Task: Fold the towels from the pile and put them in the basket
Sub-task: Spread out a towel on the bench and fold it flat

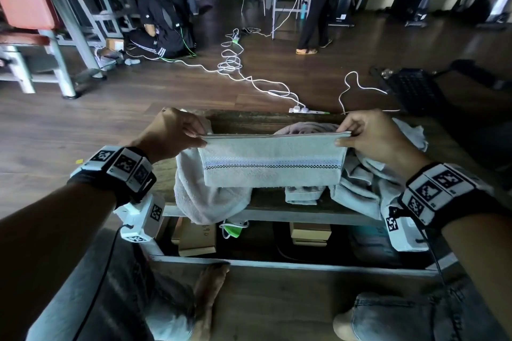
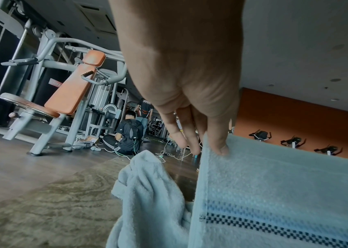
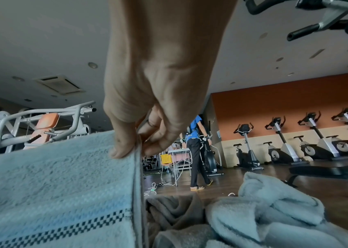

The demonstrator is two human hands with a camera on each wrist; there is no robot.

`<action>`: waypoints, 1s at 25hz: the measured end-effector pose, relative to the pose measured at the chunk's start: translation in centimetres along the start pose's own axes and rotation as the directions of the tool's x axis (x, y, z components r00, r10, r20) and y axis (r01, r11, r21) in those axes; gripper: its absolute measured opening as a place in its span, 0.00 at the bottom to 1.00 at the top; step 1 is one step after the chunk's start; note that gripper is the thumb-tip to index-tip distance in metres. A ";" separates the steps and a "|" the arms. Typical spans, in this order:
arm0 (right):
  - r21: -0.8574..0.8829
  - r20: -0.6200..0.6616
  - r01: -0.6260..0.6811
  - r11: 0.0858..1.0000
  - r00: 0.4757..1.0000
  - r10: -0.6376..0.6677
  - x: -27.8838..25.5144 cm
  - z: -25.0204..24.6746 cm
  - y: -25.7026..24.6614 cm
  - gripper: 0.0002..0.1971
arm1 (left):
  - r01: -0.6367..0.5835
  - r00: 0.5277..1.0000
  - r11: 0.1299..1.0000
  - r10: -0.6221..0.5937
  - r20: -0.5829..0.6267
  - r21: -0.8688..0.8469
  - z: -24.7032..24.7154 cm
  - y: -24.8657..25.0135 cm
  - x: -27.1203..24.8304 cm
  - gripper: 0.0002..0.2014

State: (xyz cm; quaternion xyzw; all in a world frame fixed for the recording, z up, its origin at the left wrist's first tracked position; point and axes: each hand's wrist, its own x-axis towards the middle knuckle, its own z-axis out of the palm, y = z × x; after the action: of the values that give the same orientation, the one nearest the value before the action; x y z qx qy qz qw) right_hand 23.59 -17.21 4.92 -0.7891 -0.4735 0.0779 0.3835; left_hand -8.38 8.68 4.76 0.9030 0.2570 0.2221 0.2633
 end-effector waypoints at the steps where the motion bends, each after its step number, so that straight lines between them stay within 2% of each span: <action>1: 0.015 -0.013 -0.011 1.000 1.000 0.011 0.2 -0.1 -0.2 0.13 | 0.016 1.000 1.000 -0.016 0.007 -0.013 0.0 0.0 0.2 0.13; 3: 0.041 -0.036 -0.035 0.999 0.999 0.036 0.8 -0.3 -0.5 0.13 | 0.038 0.999 0.999 -0.038 0.004 -0.019 -0.2 0.1 1.0 0.15; 5: 0.054 -0.060 -0.053 0.997 0.997 0.056 1.5 -0.6 -0.9 0.12 | 0.050 0.998 0.999 -0.050 -0.047 -0.001 -0.5 0.5 2.1 0.13; 7: 0.063 -0.133 -0.049 0.997 0.989 0.057 2.9 -0.9 -1.6 0.10 | 0.059 0.988 0.998 -0.055 -0.147 0.026 -1.0 1.3 3.7 0.10; 9: 0.083 -0.251 -0.016 0.996 0.967 0.037 4.3 -1.1 -2.4 0.09 | 0.058 0.959 0.998 -0.046 -0.280 0.034 -1.5 2.2 5.1 0.09; 12: 0.091 -0.377 0.094 0.991 0.925 -0.053 4.2 -0.8 -2.4 0.10 | -0.033 0.909 0.995 0.069 -0.412 0.094 -1.7 2.8 4.5 0.09; 13: 0.078 -0.360 0.104 0.992 0.930 -0.069 3.4 -0.1 -1.8 0.10 | -0.049 0.908 0.992 0.092 -0.408 0.114 -1.3 2.2 3.6 0.09; 15: -0.021 -0.244 0.083 0.996 0.966 -0.085 0.7 2.0 0.4 0.11 | -0.034 0.949 0.993 0.068 -0.308 0.113 1.0 -0.4 1.3 0.10; 17: -0.155 -0.089 0.123 0.980 0.986 -0.138 -2.5 4.7 2.9 0.16 | 0.058 0.998 0.992 -0.055 -0.035 0.110 4.1 -3.0 -1.5 0.14; 18: -0.198 -0.021 0.121 0.973 0.992 -0.127 -3.9 6.0 4.3 0.17 | 0.123 0.981 0.983 -0.141 0.131 0.137 5.6 -3.9 -2.7 0.15; 19: -0.235 0.034 0.086 0.968 0.996 -0.081 -5.0 7.2 5.5 0.17 | 0.173 0.941 0.968 -0.217 0.259 0.184 7.0 -4.6 -3.7 0.14; 20: -0.255 0.070 0.043 0.966 0.997 -0.026 -5.8 8.1 6.4 0.18 | 0.203 0.917 0.955 -0.262 0.300 0.215 8.2 -5.0 -4.5 0.11; 21: -0.245 0.086 0.010 0.969 0.996 0.011 -6.3 8.9 7.1 0.18 | 0.230 0.920 0.949 -0.284 0.268 0.217 9.0 -5.3 -5.1 0.10; 23: -0.163 0.066 -0.061 0.985 0.995 0.072 -6.4 9.2 7.0 0.19 | 0.300 0.938 0.937 -0.324 0.122 0.181 9.7 -5.1 -5.5 0.09; 25: -0.142 -0.034 -0.152 0.978 0.988 0.149 -6.4 8.8 5.9 0.13 | 0.373 0.925 0.911 -0.380 0.006 0.175 10.0 -4.9 -5.3 0.10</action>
State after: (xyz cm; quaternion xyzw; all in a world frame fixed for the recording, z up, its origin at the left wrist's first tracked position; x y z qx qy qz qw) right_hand 19.94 -19.23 -6.74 -0.8492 -0.4123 0.0632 0.3240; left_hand -8.79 5.56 -7.17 0.8601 0.4387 0.1262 0.2278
